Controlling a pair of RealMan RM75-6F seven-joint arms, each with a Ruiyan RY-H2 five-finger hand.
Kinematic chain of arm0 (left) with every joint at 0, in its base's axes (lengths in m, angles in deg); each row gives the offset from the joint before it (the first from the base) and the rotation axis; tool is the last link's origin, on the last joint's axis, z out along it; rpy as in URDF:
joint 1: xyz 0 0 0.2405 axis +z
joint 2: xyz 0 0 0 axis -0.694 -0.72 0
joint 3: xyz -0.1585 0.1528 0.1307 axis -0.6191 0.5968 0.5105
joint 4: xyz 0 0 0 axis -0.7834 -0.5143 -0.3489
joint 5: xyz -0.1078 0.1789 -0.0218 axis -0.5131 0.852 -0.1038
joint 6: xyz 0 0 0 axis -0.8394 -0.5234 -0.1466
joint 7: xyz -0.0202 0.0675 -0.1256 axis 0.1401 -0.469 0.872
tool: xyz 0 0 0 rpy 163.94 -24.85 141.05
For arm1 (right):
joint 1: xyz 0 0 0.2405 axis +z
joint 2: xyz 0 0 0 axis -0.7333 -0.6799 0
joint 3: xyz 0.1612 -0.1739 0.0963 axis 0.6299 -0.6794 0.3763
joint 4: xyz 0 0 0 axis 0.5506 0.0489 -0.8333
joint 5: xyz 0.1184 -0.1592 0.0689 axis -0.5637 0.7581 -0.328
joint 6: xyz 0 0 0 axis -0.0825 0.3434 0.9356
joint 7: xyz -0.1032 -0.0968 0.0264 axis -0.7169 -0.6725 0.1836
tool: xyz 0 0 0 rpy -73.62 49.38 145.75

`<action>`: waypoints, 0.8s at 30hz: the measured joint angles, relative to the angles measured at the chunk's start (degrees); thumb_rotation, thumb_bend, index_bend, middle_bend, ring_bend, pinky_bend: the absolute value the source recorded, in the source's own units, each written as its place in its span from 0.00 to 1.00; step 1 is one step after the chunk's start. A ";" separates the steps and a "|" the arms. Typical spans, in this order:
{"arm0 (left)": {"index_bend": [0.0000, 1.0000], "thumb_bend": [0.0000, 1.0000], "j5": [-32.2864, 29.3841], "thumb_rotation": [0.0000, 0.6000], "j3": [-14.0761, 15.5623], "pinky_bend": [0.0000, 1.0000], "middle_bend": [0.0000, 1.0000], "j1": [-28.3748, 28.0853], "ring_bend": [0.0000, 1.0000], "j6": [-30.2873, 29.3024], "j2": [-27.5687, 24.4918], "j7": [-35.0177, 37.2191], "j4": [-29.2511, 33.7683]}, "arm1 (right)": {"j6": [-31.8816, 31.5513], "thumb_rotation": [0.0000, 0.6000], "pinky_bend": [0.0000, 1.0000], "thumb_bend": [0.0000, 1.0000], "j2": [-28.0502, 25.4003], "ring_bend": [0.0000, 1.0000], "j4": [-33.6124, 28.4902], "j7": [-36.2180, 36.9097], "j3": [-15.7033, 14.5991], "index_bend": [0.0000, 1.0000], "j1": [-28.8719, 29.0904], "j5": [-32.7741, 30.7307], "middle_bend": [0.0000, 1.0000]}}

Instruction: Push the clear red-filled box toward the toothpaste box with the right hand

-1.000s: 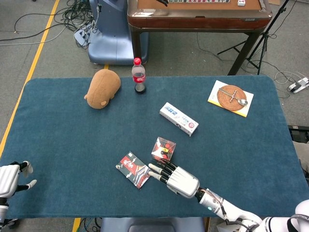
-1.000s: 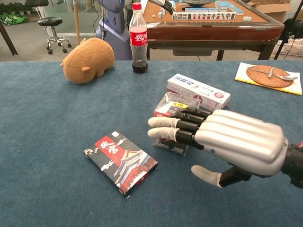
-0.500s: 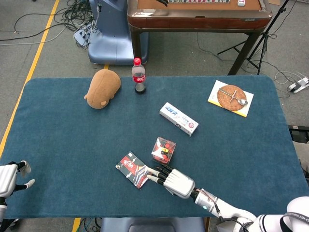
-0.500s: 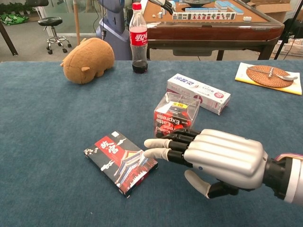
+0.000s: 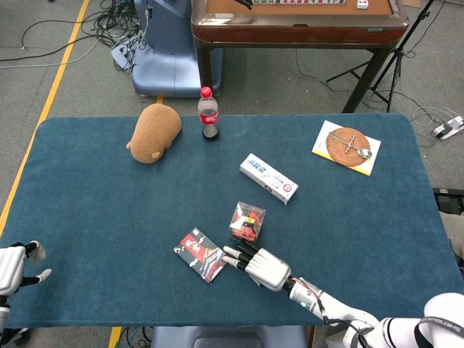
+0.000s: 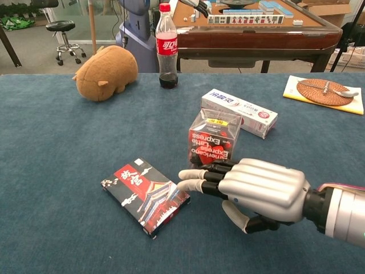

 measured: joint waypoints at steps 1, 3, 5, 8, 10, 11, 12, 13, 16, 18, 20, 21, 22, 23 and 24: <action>0.58 0.02 -0.02 1.00 -0.01 0.58 0.62 0.00 0.48 0.03 -0.02 0.07 -0.01 | 0.19 1.00 0.08 0.88 0.09 0.00 0.14 0.08 0.03 0.00 0.05 -0.20 0.02; 0.58 0.02 -0.04 1.00 -0.04 0.58 0.62 0.00 0.48 0.06 -0.08 0.25 -0.05 | 0.49 1.00 0.08 0.88 0.25 0.00 0.50 0.24 0.11 0.00 0.15 -0.62 0.02; 0.58 0.02 -0.02 1.00 -0.05 0.58 0.62 0.01 0.48 0.04 -0.12 0.38 -0.06 | 0.70 1.00 0.08 0.88 0.37 0.00 0.89 0.25 0.24 0.00 0.21 -1.03 0.02; 0.58 0.02 0.03 1.00 -0.03 0.58 0.62 0.03 0.48 0.03 -0.15 0.43 -0.06 | 0.98 1.00 0.08 0.88 0.50 0.00 1.26 0.25 0.61 0.00 0.32 -1.73 0.02; 0.58 0.02 0.04 1.00 -0.01 0.58 0.62 0.03 0.48 0.07 -0.15 0.42 -0.06 | 1.07 1.00 0.08 0.89 0.60 0.00 1.47 0.21 0.84 0.00 0.39 -2.03 0.02; 0.58 0.02 0.04 1.00 0.01 0.58 0.62 0.01 0.48 0.13 -0.15 0.40 -0.06 | 1.14 1.00 0.08 0.89 0.71 0.00 1.69 0.15 1.04 0.00 0.45 -2.28 0.02; 0.58 0.02 0.04 1.00 0.02 0.58 0.62 0.00 0.48 0.17 -0.15 0.42 -0.06 | 1.18 1.00 0.08 0.89 0.82 0.00 1.91 0.08 1.23 0.00 0.49 -2.52 0.02; 0.58 0.02 0.03 1.00 0.02 0.58 0.62 -0.01 0.48 0.19 -0.17 0.42 -0.06 | 1.23 1.00 0.08 0.89 0.94 0.00 2.13 0.01 1.42 0.00 0.54 -2.75 0.02; 0.58 0.02 0.00 1.00 0.01 0.58 0.62 0.00 0.48 0.21 -0.19 0.51 -0.03 | 1.50 1.00 0.08 0.89 1.30 0.00 2.78 -0.16 1.92 0.00 0.69 -3.54 0.02; 0.58 0.02 0.02 1.00 0.02 0.58 0.62 0.01 0.48 0.20 -0.21 0.54 -0.02 | 1.61 1.00 0.08 0.89 1.60 0.00 3.38 -0.42 2.22 0.00 0.76 -4.00 0.02; 0.58 0.02 0.06 1.00 0.03 0.58 0.62 0.01 0.48 0.20 -0.23 0.53 0.00 | 1.67 1.00 0.08 0.89 2.04 0.00 4.16 -0.80 2.52 0.00 0.78 -4.48 0.02; 0.58 0.02 0.05 1.00 0.04 0.58 0.62 0.02 0.48 0.21 -0.24 0.52 -0.01 | 1.71 1.00 0.08 0.89 2.25 0.00 4.46 -0.90 2.65 0.00 0.80 -4.74 0.02; 0.58 0.02 0.02 1.00 0.04 0.58 0.62 0.02 0.48 0.23 -0.24 0.51 -0.02 | 1.75 1.00 0.08 0.89 2.42 0.00 4.72 -0.95 2.74 0.00 0.82 -4.93 0.02; 0.58 0.02 -0.01 1.00 0.03 0.58 0.62 0.02 0.48 0.25 -0.24 0.53 -0.03 | 1.85 1.00 0.08 0.89 2.62 0.00 4.97 -0.92 2.80 0.00 0.87 -5.09 0.02; 0.58 0.02 -0.05 1.00 0.02 0.58 0.62 0.02 0.48 0.26 -0.24 0.53 -0.04 | 1.92 1.00 0.08 0.89 2.66 0.00 5.01 -0.81 2.78 0.00 0.91 -5.12 0.02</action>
